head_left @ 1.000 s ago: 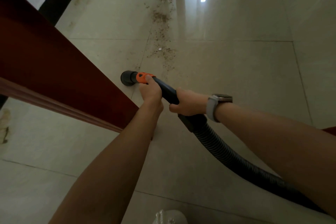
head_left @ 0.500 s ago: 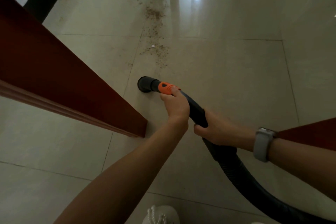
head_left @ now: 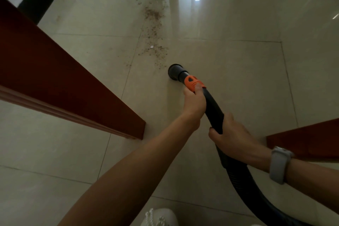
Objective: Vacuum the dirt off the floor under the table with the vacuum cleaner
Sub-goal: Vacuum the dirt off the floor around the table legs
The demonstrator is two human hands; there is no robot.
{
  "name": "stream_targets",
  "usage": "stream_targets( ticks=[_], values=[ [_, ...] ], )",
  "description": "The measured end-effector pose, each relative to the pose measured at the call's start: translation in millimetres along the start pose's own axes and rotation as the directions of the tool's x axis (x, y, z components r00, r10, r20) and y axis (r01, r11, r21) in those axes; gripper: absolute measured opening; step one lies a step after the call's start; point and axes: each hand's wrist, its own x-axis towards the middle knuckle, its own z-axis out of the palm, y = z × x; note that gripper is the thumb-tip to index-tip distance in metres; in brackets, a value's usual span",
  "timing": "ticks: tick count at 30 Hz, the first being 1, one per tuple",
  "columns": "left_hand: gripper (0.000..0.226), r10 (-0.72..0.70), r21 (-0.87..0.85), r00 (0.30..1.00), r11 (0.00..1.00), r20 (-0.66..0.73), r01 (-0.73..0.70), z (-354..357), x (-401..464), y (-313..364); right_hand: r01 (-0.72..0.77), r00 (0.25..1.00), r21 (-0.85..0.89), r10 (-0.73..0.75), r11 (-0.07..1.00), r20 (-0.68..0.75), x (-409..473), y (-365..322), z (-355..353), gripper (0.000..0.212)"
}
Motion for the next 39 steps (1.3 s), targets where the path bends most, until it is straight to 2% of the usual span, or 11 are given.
stream_targets(
  ticks=[3, 9, 20, 23, 25, 31, 33, 36, 39],
  values=[
    [0.048, -0.023, -0.007, 0.996, 1.000, 0.091, 0.023, 7.8, 1.0, -3.5, -0.043, 0.998, 0.044, 0.044, 0.998, -0.034, -4.2, 10.0, 0.4, 0.028],
    [0.047, -0.027, -0.013, 0.991, 0.999, 0.133, 0.029, 7.4, 6.3, -3.7, -0.066, 0.998, 0.115, 0.067, 0.991, -0.008, 2.9, 16.2, 4.9, 0.027],
    [0.049, 0.051, 0.016, 0.999, 0.999, -0.019, -0.051, -14.9, 22.1, -0.9, 0.013, 0.991, 0.146, -0.032, 0.989, 0.129, 28.9, -3.9, 11.8, 0.031],
    [0.048, 0.046, -0.058, 0.996, 0.997, -0.080, -0.050, -25.8, 23.9, -8.7, 0.052, 0.988, 0.094, -0.065, 0.994, 0.137, 23.5, -10.1, 19.1, 0.032],
    [0.046, 0.005, -0.165, 0.995, 0.986, -0.099, -0.021, -35.6, 27.2, -14.5, 0.083, 0.989, 0.037, -0.087, 0.996, 0.121, 18.4, -14.1, 27.3, 0.031],
    [0.037, -0.019, -0.462, 0.999, 0.887, -0.027, 0.004, -61.9, 32.0, -7.9, 0.205, 0.976, -0.082, -0.198, 0.975, 0.088, 22.9, -37.8, 34.5, 0.027],
    [0.040, -0.026, -0.480, 0.999, 0.877, -0.031, 0.008, -65.2, 37.9, 2.3, 0.199, 0.976, -0.040, -0.194, 0.979, 0.101, 28.4, -45.5, 34.4, 0.031],
    [0.040, -0.047, -0.477, 0.999, 0.878, -0.020, 0.031, -69.2, 43.1, 11.2, 0.160, 0.979, 0.121, -0.173, 0.980, 0.106, 32.3, -42.9, 40.1, 0.035],
    [0.038, -0.067, -0.481, 0.998, 0.875, 0.008, 0.063, -73.4, 41.4, 9.1, 0.190, 0.966, 0.211, -0.222, 0.959, 0.136, 25.1, -26.8, 47.7, 0.036]
  ],
)
